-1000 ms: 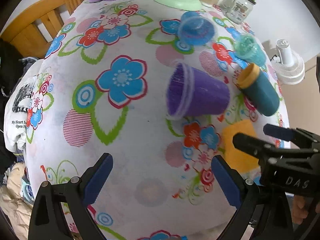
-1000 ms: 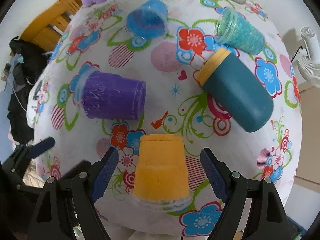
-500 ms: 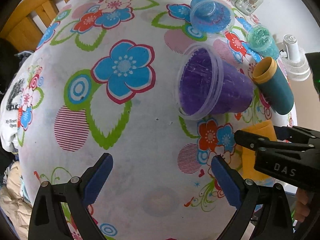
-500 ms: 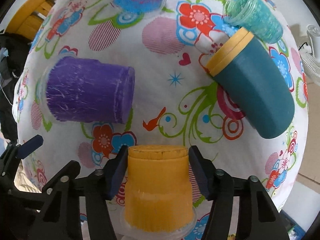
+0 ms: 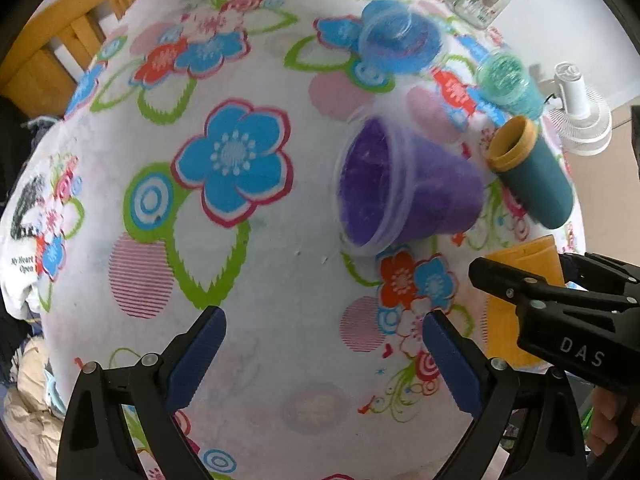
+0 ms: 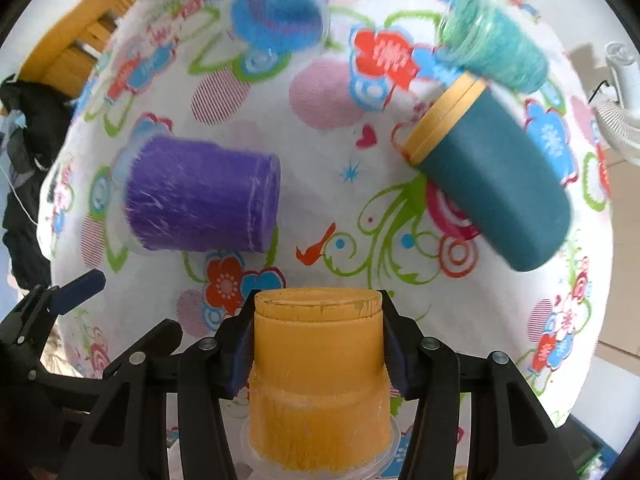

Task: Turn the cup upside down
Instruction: 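Lift the yellow cup with the right gripper and turn it base up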

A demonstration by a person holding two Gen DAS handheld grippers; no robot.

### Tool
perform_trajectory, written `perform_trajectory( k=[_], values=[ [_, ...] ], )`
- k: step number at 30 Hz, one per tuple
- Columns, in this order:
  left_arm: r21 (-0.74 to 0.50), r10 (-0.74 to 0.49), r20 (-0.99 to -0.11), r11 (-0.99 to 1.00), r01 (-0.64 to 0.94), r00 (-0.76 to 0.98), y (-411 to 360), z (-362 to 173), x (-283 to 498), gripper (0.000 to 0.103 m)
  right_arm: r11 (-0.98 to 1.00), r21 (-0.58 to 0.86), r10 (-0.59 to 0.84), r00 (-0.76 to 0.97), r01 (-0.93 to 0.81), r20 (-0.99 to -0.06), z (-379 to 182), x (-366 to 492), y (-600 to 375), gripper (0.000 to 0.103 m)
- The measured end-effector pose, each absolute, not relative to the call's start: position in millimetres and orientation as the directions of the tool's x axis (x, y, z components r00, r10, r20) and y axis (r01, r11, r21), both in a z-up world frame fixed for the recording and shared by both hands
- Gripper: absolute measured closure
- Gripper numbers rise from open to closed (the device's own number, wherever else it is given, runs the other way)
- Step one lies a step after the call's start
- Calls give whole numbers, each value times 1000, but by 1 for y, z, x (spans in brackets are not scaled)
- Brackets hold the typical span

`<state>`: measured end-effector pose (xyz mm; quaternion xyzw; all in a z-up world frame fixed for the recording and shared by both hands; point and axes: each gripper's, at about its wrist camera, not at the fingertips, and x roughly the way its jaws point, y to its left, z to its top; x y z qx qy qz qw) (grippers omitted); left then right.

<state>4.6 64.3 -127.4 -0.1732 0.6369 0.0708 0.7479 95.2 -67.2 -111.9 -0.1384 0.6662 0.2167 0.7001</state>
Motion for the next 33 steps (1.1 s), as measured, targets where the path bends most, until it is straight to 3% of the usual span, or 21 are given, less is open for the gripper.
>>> perform_trajectory(
  k=[17,26,33],
  values=[
    [-148,-50,-941,951,-273,336,45,-36,-14,3,835,153,385,363,-528,-849,-7,55,-112,46],
    [-86,32,-911,960,-267,411,31,-19,-31,3,798,197,511,465,-570,-723,1,35,-128,46],
    [-102,37,-894,954,-282,448,27,-37,-36,3,788,177,536,517,-590,-667,-16,30,-138,46]
  ],
)
